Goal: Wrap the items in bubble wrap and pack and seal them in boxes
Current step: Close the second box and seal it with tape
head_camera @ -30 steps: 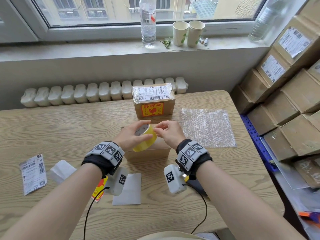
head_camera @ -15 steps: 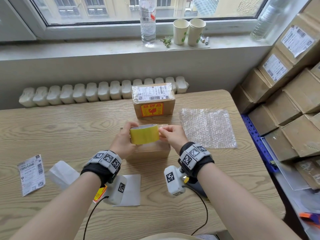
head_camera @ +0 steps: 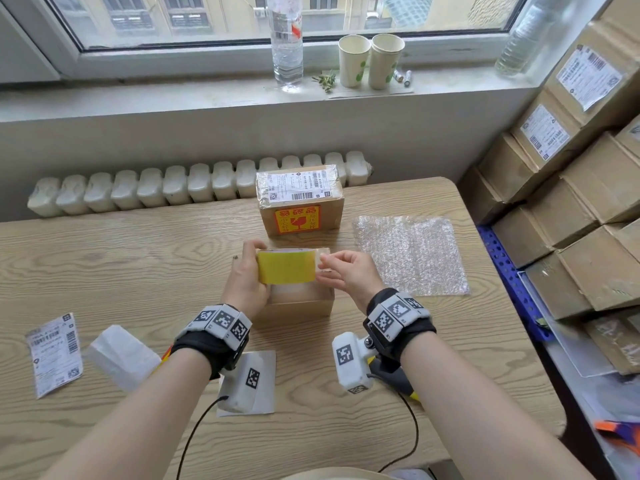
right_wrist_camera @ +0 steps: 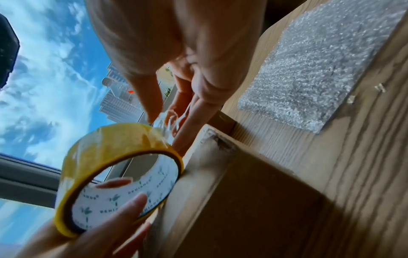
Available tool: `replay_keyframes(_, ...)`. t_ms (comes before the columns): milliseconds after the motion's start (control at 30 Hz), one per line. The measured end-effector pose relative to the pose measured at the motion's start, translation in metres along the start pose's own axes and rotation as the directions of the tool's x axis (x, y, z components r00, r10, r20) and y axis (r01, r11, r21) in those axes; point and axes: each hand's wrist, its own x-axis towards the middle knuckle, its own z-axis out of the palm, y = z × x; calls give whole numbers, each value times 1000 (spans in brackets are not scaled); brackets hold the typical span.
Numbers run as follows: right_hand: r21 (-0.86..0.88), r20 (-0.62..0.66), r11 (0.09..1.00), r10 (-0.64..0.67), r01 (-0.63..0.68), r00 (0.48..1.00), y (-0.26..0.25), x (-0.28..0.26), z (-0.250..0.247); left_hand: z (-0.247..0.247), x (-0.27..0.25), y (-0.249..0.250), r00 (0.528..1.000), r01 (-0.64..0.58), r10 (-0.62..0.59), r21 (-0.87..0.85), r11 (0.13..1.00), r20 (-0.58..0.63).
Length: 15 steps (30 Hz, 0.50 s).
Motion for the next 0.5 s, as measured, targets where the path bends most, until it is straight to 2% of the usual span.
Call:
replay_keyframes(67, 3, -20, 1000, -11, 11, 1000, 5, -1, -1, 6, -7, -1, 998, -25, 29, 65, 998, -56)
replay_keyframes(133, 14, -30, 1000, -16, 16, 999, 11, -3, -2, 13, -14, -3, 981, -95, 121, 168, 981, -151)
replay_keyframes(200, 22, -37, 1000, -10, 11, 999, 14, -4, -3, 20, -19, -4, 972, -88, 127, 194, 977, -197)
replay_keyframes(333, 23, -53, 1000, 4, -3, 999, 17, -3, -4, 25, -22, -3, 986, -5, 16, 69, 998, -164)
replay_keyframes(500, 42, -11, 999, -7, 7, 1000, 17, -4, -4, 12, -19, 4, 998, 1, -1, -5, 1000, -67)
